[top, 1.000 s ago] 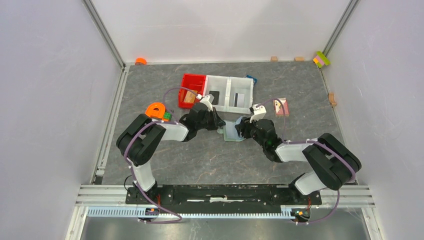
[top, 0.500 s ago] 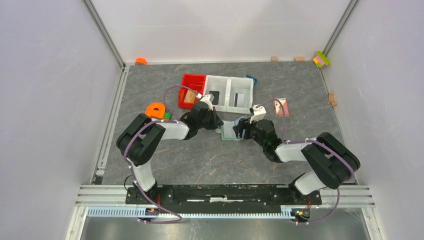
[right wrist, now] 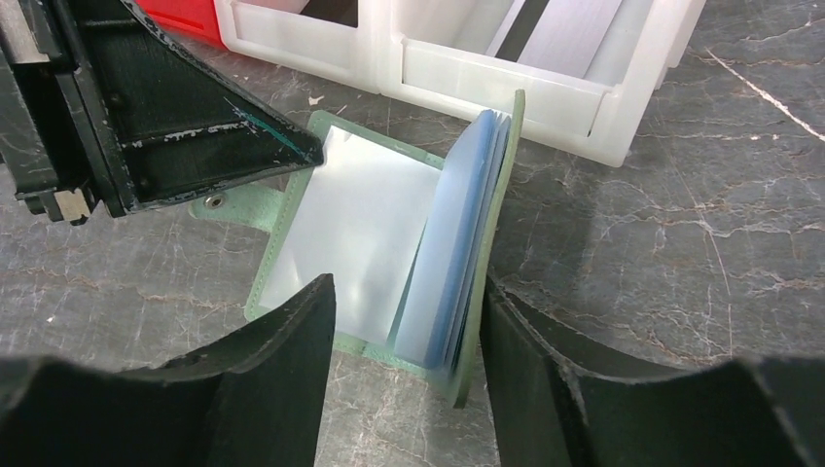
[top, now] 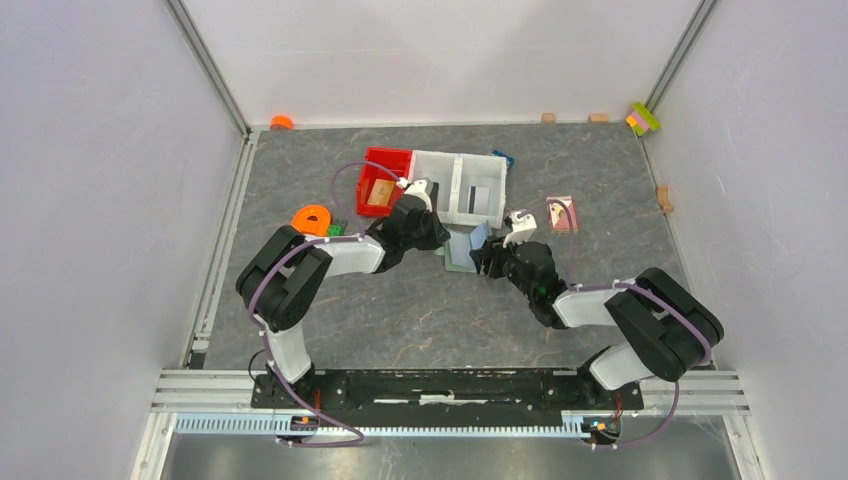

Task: Take the credit cards out of the card holder
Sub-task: Open the card holder at the center of the board.

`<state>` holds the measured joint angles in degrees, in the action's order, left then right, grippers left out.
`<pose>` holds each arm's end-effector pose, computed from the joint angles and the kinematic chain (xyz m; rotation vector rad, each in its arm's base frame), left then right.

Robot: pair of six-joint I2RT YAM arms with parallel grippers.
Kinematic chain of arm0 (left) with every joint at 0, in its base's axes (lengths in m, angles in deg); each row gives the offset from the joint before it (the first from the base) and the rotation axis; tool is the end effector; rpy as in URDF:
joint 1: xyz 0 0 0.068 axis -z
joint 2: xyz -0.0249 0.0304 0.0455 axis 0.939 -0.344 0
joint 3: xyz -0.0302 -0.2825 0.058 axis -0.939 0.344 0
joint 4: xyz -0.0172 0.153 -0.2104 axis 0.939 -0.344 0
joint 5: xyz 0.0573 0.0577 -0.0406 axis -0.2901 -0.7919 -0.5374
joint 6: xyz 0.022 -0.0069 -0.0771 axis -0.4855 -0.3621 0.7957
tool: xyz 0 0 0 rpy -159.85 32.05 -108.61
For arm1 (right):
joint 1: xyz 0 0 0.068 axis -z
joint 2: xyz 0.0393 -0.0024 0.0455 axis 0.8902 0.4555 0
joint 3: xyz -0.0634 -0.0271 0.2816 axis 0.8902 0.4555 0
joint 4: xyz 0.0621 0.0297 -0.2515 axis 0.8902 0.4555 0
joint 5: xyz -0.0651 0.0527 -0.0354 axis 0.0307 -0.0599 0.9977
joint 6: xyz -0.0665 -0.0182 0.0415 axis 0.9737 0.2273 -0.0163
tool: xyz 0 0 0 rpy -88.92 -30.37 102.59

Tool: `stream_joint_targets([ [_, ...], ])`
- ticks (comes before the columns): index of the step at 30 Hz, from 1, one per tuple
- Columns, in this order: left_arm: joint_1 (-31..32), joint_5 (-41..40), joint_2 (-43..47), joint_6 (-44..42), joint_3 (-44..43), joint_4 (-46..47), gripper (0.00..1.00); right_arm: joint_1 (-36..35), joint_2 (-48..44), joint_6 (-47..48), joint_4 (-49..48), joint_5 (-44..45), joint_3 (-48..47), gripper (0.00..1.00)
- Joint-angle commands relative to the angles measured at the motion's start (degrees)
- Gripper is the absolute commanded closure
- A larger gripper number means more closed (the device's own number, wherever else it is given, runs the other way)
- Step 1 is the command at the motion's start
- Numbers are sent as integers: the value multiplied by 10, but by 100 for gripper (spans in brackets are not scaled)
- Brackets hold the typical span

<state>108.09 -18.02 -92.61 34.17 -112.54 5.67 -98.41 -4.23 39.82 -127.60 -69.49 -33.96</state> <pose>0.3238 -0.2571 0.1596 0.0665 2.2286 -0.7637 0.2387 0.1606 0.1531 -0.1215 1.9245 0.5936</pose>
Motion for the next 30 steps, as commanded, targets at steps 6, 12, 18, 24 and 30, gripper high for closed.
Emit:
stream_joint_targets([
  [6, 2, -31, -16, -17, -14, -4, 98, 0, -14, -22, -61, 35, 31, 51],
  [12, 4, -19, -27, -10, -20, -7, 98, 0, -35, -16, -73, 46, 47, 52],
  [18, 4, -16, -31, -10, -27, -17, 98, 0, -43, -16, -84, 40, 53, 43],
  [24, 4, -22, -28, -14, -28, -25, 98, 0, -60, -11, -76, 71, 60, 48],
  [30, 4, -19, -35, -14, -36, -31, 98, 1, -57, -7, -71, 71, 52, 69],
])
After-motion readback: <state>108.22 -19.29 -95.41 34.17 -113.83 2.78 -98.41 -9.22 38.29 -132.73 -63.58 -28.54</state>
